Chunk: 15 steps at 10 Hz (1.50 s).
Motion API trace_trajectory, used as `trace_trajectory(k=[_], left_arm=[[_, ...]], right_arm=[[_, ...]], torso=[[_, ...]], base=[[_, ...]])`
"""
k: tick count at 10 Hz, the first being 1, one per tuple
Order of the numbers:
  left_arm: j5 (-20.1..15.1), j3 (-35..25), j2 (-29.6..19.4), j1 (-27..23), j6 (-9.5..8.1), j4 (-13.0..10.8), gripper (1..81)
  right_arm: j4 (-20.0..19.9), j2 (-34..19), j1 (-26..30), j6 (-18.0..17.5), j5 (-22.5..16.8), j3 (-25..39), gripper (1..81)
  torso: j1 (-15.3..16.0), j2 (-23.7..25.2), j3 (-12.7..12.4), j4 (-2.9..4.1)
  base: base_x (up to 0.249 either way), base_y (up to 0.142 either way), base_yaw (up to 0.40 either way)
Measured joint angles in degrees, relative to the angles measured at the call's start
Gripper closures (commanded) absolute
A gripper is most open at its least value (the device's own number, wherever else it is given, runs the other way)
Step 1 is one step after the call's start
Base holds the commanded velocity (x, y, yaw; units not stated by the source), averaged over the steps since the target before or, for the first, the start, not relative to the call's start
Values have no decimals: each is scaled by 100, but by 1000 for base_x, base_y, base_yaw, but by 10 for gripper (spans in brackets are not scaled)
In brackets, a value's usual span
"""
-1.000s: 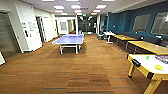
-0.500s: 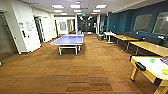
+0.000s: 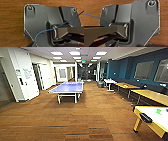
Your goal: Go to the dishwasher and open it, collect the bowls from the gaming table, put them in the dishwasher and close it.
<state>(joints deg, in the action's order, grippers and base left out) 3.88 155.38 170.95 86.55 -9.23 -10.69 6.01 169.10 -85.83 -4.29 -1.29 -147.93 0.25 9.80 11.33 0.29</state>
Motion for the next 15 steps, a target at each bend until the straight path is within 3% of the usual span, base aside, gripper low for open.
trace_trajectory(k=[5, 15], left_arm=[[4, -6, 2, -15, 0, -2, 10], [-41, -4, 30, -11, 0, -2, 10]], right_arm=[[0, 23, 41, 0, 15, 0, 10], [0, 21, 15, 0, 4, 0, 10]], torso=[[7, -2, 0, 0], [2, -4, 0, 0]], base=[[195, 0, 0], [6, 0, 0]])
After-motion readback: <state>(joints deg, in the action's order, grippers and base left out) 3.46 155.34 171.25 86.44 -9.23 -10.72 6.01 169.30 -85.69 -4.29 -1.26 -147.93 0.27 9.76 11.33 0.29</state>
